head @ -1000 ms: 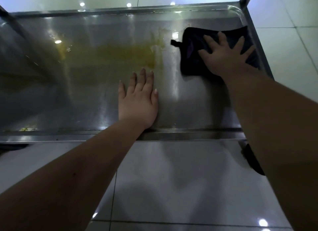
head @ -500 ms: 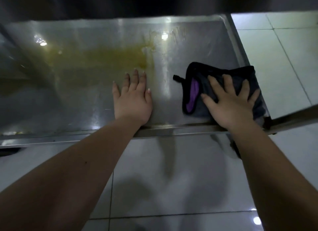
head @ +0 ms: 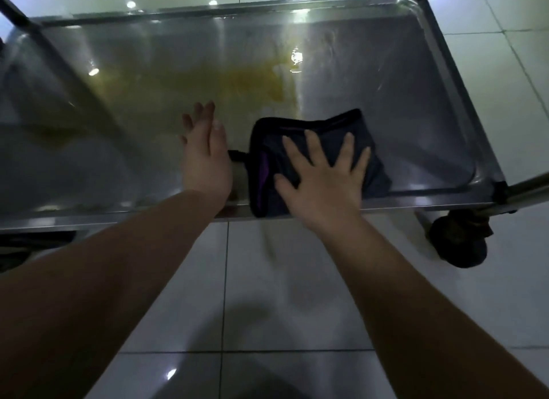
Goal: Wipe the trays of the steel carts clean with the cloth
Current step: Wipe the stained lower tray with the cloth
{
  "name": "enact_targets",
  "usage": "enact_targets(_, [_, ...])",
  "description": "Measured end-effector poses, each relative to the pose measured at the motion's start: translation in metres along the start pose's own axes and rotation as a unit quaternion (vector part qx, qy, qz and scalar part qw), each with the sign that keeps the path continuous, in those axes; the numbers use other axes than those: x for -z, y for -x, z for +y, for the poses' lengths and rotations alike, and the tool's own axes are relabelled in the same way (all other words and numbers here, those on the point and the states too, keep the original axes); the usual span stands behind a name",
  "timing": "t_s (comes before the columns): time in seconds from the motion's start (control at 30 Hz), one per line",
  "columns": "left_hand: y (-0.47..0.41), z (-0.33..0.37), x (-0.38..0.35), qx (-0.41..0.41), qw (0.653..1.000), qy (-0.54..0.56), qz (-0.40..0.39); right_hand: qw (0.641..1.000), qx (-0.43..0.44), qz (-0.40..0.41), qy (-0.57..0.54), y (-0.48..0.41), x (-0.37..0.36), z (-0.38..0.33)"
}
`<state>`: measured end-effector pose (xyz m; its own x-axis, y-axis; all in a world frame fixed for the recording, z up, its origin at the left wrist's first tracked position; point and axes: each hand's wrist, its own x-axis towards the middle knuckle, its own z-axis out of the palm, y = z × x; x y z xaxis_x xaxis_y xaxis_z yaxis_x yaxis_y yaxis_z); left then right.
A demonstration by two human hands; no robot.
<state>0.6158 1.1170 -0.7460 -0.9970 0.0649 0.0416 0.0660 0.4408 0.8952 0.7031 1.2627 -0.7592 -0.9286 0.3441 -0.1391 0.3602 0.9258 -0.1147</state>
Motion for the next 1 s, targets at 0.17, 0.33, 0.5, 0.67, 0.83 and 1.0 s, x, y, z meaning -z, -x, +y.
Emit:
enact_targets(0.17, [0.007, 0.002, 0.023, -0.06, 0.991, -0.116, -0.035, 0.997, 0.062, -0.04, -0.007, -0.003, -0.005, -0.077])
enact_targets(0.33, [0.015, 0.024, -0.001, -0.145, 0.956, -0.238, -0.089, 0.988, 0.018, 0.071, -0.138, -0.027, 0.011, -0.01])
enact_targets(0.5, [0.044, 0.019, -0.057, -0.045, 0.875, -0.452, -0.167, 0.997, 0.019, 0.019, -0.066, -0.058, 0.009, 0.036])
enact_targets(0.67, [0.024, 0.005, -0.066, -0.026, 0.854, -0.494, -0.161, 0.991, 0.018, 0.051, -0.126, -0.056, 0.004, 0.037])
enact_targets(0.83, [-0.061, 0.012, -0.078, -0.015, 0.854, -0.489, -0.175, 0.993, 0.018, 0.047, -0.102, -0.059, 0.003, 0.038])
enact_targets(1.0, [-0.122, 0.027, -0.099, -0.003, 0.864, -0.473, -0.174, 0.998, 0.015, 0.033, -0.048, -0.063, 0.001, 0.036])
